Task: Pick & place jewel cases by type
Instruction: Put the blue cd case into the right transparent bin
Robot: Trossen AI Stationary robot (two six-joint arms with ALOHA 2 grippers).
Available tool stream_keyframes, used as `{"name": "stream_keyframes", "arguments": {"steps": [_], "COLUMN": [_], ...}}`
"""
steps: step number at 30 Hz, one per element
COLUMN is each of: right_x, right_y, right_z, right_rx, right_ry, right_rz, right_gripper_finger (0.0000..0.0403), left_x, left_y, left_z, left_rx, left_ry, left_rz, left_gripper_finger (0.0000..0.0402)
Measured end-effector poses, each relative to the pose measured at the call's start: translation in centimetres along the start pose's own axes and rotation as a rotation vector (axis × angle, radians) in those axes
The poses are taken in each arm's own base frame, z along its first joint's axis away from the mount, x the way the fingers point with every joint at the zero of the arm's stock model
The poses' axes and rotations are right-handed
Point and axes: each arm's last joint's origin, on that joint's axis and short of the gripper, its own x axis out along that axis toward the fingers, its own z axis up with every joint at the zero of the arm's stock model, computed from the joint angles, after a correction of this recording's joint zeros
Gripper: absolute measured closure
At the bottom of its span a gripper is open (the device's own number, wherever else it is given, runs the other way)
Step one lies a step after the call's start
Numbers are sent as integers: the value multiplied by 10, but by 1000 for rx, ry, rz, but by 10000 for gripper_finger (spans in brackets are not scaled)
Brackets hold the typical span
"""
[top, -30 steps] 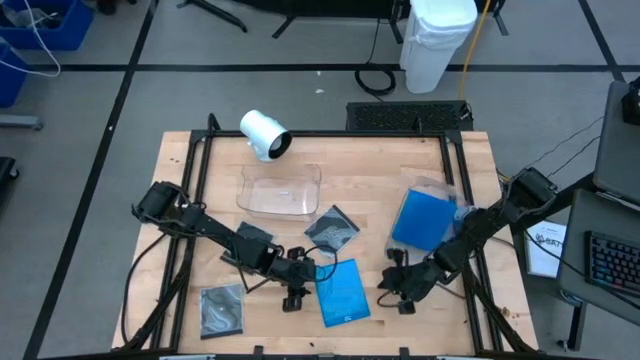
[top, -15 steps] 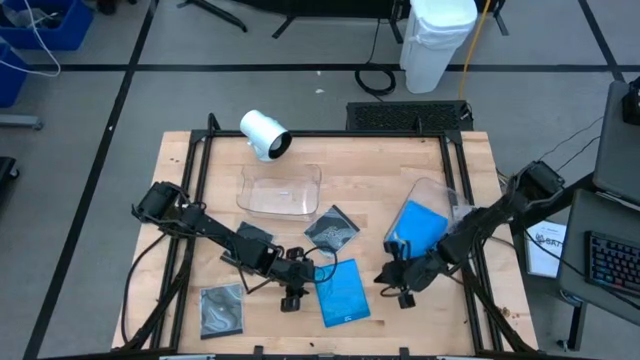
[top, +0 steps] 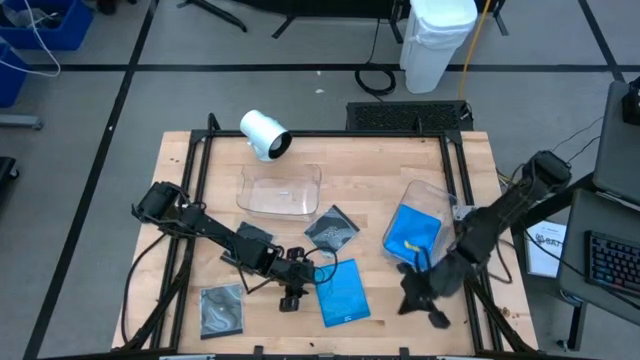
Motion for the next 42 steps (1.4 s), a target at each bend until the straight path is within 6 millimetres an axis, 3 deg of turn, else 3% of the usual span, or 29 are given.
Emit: {"name": "stream_keyframes", "arguments": {"steps": [6,13,22,28,34,38,42], "right_x": [0,8,22,14,7,8,18], "right_y": [15,3,-17,-33,-45,-52,-56], "right_z": [-35,-60,-64,-64,-56,-46,-36], "right_rx": [366,519,493,450,319,197,129], "right_ry": [224,273,263,258,128,28,43], "right_rz": [-336,-655,-827,-1010,-1151,-1189,-1120], "right_gripper_finger": [403,403,403,403,403,403,403], "left_x": [0,0,0,0,0,0,0], "left_y": [0,0,0,0,1,1,1], "left_z": [0,0,1,1,1,1,0], "left_rx": [14,14,37,39,39,39,47], "left_ry": [-4,-5,-13,-15,-15,-15,-9], "left_rz": [7,7,6,13,14,14,16], "left_gripper_finger": [222,222,222,222,222,222,222]}}
